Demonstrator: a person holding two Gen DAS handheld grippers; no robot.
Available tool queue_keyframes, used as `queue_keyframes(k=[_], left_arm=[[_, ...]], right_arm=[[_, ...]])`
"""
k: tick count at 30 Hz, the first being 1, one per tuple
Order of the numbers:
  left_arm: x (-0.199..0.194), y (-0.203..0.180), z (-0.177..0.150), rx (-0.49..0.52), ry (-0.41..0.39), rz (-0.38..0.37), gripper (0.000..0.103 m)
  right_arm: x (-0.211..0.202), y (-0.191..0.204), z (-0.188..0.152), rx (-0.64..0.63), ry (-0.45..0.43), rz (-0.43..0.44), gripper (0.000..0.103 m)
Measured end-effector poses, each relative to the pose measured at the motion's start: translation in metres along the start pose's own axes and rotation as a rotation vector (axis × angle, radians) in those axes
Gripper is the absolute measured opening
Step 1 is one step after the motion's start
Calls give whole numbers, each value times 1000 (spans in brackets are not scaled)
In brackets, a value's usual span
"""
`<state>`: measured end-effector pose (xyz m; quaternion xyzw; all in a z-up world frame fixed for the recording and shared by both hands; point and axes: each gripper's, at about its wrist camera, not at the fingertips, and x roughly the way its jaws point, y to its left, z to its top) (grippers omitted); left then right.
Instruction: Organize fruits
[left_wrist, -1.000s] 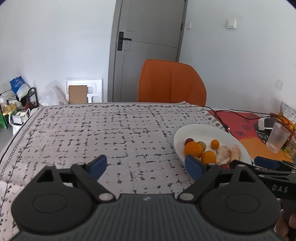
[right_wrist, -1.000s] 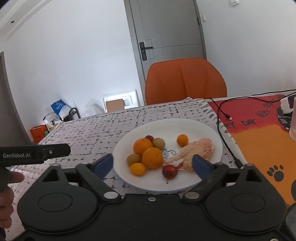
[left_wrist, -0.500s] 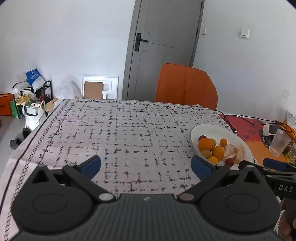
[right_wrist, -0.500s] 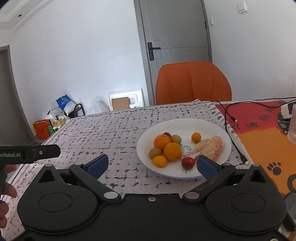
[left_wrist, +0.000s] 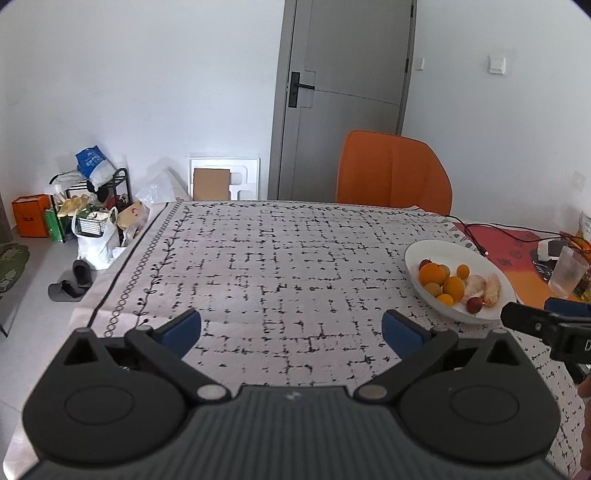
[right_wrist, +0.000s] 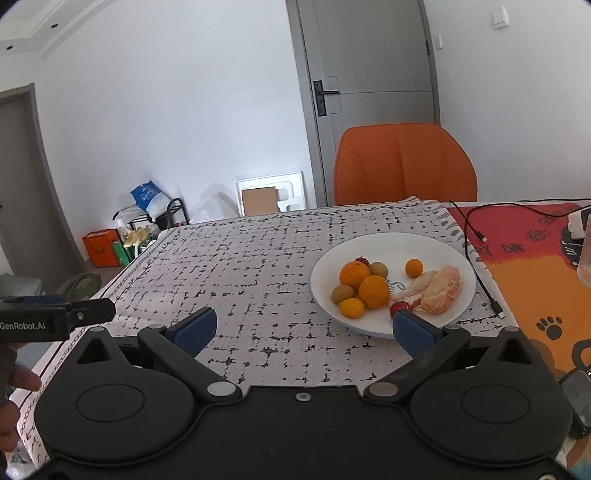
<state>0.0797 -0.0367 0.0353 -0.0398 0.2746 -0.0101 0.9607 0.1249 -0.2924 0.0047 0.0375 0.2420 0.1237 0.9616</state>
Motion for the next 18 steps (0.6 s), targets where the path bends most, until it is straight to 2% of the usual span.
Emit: queue_keyframes(k=[18], left_arm=[[-36, 18, -13, -3, -33, 26, 103]], right_arm=[[-29, 26, -4, -48, -14, 32, 103]])
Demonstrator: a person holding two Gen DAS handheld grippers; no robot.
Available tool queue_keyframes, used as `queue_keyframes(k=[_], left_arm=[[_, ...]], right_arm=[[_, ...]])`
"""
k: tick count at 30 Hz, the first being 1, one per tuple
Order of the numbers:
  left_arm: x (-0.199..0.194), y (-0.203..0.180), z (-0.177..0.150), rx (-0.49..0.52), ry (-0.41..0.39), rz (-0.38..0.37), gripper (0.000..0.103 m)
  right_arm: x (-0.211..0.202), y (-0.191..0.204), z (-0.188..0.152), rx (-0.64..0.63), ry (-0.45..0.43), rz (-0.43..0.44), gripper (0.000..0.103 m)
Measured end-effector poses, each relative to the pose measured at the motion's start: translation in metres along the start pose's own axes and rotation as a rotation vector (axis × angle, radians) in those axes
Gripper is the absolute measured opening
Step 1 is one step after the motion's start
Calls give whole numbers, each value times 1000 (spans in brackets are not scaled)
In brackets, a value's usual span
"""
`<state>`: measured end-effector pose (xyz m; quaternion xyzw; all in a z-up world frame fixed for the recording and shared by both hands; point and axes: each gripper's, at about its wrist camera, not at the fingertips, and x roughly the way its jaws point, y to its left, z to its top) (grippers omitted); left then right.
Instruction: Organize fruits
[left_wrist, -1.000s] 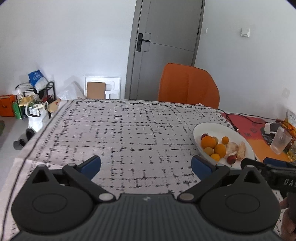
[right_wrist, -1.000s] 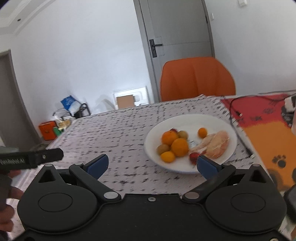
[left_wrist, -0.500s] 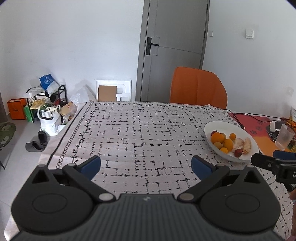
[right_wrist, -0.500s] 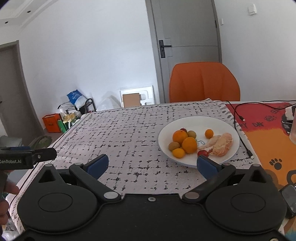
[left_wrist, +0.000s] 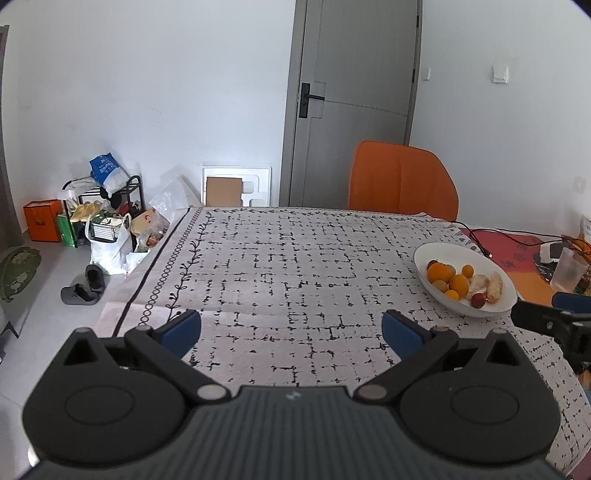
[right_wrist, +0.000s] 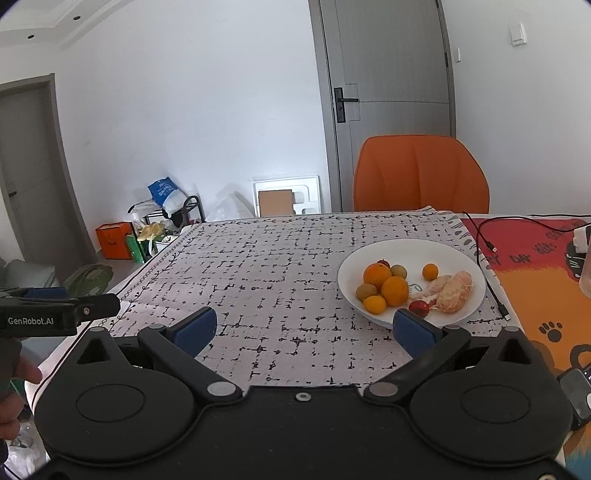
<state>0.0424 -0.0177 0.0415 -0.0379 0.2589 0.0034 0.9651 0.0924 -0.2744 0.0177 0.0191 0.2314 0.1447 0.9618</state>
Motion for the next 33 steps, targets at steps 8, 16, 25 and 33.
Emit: queue_keyframes(k=[8, 16, 25, 33], left_arm=[[-11, 8, -8, -3, 6, 16, 103], [-21, 13, -16, 4, 9, 9, 103], [-24, 15, -15, 0, 2, 12, 103], [-26, 15, -15, 1, 1, 12, 103]], right_arm=[[-15, 12, -3, -18, -17, -16, 103], [-26, 19, -5, -17, -30, -16, 103], [-28, 24, -12, -28, -21, -18, 103], [-26, 24, -13, -23, -21, -16, 103]])
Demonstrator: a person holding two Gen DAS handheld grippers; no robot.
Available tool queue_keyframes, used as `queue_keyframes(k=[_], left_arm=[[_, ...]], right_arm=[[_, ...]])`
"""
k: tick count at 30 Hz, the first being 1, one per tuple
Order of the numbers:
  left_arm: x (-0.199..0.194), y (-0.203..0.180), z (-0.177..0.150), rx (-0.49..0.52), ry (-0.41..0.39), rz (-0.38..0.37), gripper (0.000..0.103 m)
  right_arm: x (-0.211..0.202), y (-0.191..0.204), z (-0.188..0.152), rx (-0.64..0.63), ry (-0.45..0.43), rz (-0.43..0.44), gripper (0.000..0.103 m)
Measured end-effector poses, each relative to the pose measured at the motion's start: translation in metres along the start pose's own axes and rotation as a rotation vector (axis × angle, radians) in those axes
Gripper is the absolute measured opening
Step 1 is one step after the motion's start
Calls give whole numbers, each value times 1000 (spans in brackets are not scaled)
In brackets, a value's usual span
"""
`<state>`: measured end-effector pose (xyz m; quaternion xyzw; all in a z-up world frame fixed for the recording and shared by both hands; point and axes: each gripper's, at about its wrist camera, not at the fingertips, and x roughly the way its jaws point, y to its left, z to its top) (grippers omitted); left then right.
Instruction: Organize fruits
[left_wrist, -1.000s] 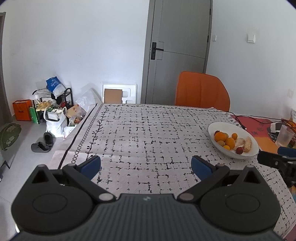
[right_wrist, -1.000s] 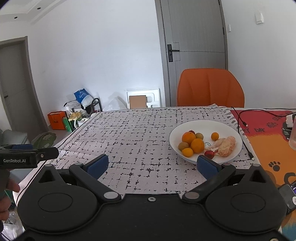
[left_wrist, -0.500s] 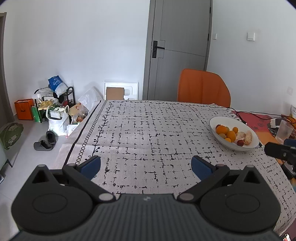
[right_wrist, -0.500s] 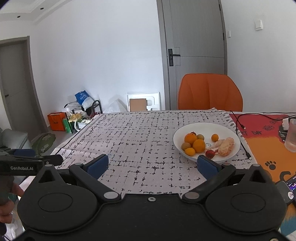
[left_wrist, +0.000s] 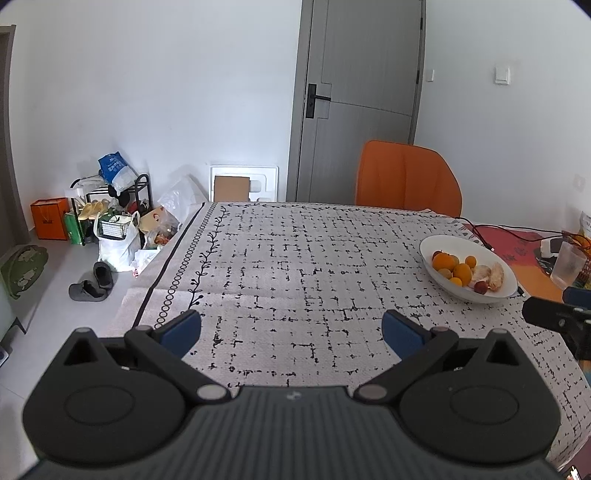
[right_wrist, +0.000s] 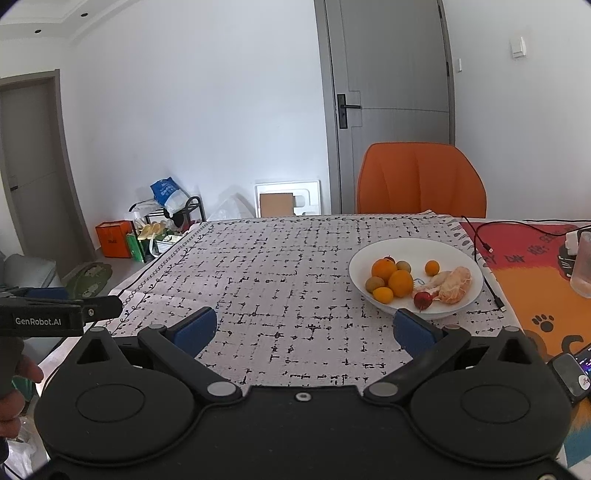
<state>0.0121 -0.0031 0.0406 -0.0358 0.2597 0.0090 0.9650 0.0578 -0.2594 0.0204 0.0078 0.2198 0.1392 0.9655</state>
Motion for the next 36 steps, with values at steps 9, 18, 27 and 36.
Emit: queue_keyframes(k=[9, 18, 27, 36], left_arm=[[-3, -2, 0, 12, 2, -8, 103], [0, -4, -1, 13, 12, -13, 103], [0, -4, -2, 18, 8, -11, 103], [3, -7, 0, 18, 15, -19, 103]], right_arm=[[-4, -1, 2, 4, -19, 0, 103], [-1, -3, 1, 11, -6, -8, 103], [-2, -1, 1, 0, -7, -1, 103], [1, -1, 3, 5, 5, -1, 103]])
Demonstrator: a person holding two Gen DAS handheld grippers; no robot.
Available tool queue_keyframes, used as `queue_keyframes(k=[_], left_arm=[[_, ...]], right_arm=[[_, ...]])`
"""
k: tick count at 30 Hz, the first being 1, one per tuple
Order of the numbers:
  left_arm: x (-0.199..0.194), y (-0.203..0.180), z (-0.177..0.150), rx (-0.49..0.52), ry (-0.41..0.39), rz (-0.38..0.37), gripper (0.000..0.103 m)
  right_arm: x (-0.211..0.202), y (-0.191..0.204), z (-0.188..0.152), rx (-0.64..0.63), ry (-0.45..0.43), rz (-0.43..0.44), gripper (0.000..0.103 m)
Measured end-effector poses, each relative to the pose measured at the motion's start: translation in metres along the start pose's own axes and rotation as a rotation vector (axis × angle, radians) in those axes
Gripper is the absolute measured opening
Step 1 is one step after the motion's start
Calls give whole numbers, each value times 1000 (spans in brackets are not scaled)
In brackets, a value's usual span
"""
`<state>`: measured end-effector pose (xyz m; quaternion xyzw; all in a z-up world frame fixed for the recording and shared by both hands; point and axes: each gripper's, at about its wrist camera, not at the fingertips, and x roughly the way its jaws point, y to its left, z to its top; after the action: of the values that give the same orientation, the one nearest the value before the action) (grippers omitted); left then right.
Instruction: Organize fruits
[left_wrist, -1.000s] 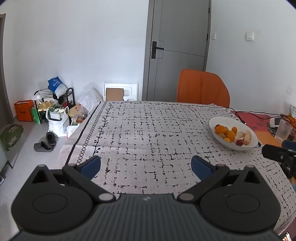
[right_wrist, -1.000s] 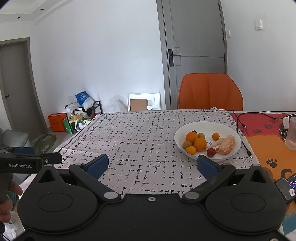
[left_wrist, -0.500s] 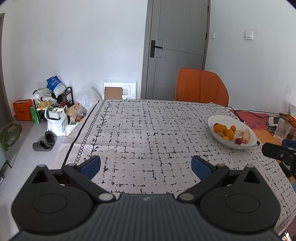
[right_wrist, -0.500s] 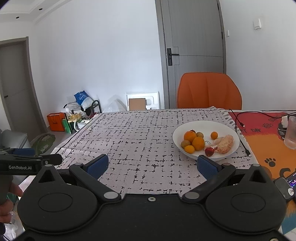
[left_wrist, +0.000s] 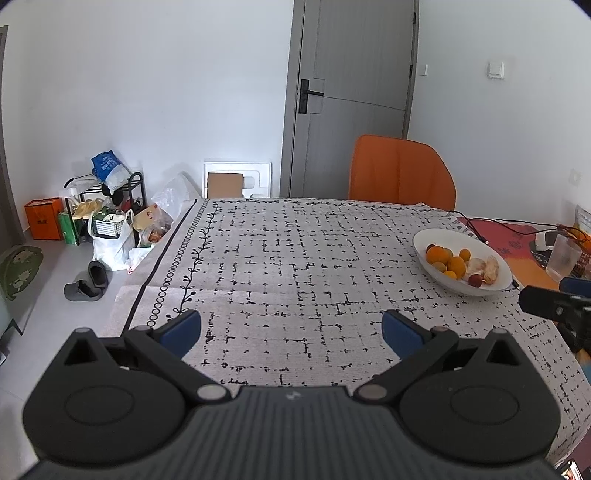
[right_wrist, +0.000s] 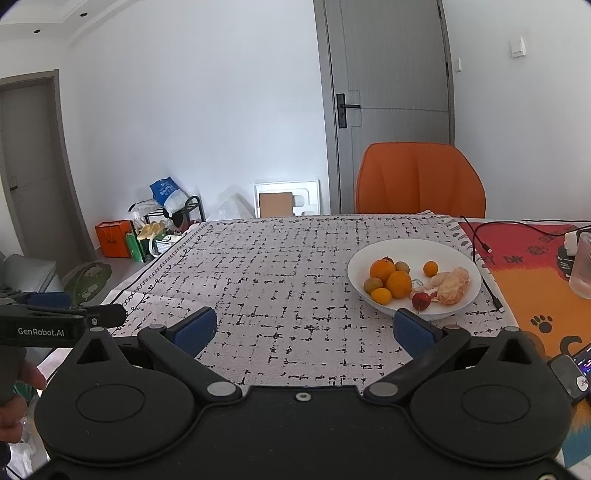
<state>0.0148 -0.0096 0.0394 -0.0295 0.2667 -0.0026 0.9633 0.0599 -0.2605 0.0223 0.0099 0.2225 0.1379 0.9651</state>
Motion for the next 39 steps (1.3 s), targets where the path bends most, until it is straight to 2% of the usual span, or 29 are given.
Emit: queue_keyframes(k=[39], left_arm=[[-5, 5, -3, -8, -9, -4, 103]], right_arm=[[2, 7, -2, -24, 15, 16, 103]])
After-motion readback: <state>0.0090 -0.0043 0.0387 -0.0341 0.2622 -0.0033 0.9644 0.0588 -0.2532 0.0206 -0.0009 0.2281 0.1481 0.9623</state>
